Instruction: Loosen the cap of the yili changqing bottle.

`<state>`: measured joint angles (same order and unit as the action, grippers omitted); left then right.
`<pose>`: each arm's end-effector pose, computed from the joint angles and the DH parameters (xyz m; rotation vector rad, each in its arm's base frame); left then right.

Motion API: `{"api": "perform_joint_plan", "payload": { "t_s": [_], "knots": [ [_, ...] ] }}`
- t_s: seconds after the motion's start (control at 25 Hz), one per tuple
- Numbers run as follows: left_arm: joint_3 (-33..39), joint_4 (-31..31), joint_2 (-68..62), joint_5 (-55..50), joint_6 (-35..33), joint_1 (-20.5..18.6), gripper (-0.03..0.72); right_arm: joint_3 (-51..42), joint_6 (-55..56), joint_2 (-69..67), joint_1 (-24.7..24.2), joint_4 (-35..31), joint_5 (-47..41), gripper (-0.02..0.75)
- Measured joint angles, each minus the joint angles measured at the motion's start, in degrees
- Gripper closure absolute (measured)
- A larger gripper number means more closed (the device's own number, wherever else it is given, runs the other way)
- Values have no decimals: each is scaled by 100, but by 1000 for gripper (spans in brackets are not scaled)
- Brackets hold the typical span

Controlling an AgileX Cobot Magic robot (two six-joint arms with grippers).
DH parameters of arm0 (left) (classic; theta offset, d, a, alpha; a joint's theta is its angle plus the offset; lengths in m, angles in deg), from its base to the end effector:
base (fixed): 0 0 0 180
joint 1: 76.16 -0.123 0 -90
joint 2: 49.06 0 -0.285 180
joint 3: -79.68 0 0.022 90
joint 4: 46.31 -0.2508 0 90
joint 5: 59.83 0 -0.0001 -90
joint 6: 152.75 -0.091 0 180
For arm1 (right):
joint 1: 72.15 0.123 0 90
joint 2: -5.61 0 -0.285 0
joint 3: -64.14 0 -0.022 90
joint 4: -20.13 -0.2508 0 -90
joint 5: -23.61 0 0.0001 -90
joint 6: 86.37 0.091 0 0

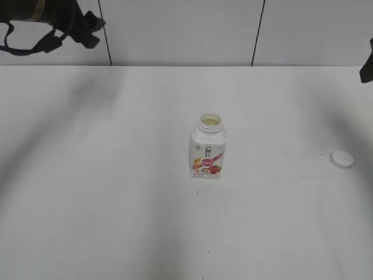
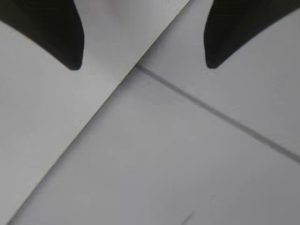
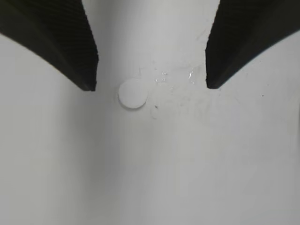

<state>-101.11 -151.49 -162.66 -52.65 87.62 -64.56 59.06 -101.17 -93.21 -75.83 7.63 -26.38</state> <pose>0.4248 -0.0983 0.2695 1.0183 1.7300 0.2522 0.3331 -0.0063 0.2856 -0.1225 2.6547 0.1637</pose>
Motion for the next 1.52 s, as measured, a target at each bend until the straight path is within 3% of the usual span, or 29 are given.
{"api": "perform_joint_plan", "payload": {
  "t_s": [0.12, 0.2, 0.32, 0.52, 0.72, 0.88, 1.12, 1.52],
  "knots": [
    [134, 434, 0, -1131, 0, -7, 195, 0, -19, 19, 0, 0, 0, 176],
    [181, 1164, 0, -1703, 0, -7, 195, 0, -27, 19, 0, 0, -7, 176],
    [181, 2845, 12, -2436, -229, -7, 195, 0, -31, 19, 0, 1, -18, 176],
    [181, 5788, 122, -2735, -2011, 160, 197, 0, -39, 19, 0, 1, -21, 176],
    [-170, 7650, 176, -4434, -3643, 486, 197, 0, -44, 19, 0, 1, -357, 175],
    [-636, 8413, 217, -5891, -3967, 470, 200, 0, -44, 19, 0, 1, -759, 175],
    [-749, 9250, 251, -7190, -4522, 190, 249, 0, -44, 19, 0, 6, -1516, 175],
    [-737, 9665, 991, -7682, -4837, -276, 273, 0, -37, 98, 0, 6, -1940, 175]
  ]
}}
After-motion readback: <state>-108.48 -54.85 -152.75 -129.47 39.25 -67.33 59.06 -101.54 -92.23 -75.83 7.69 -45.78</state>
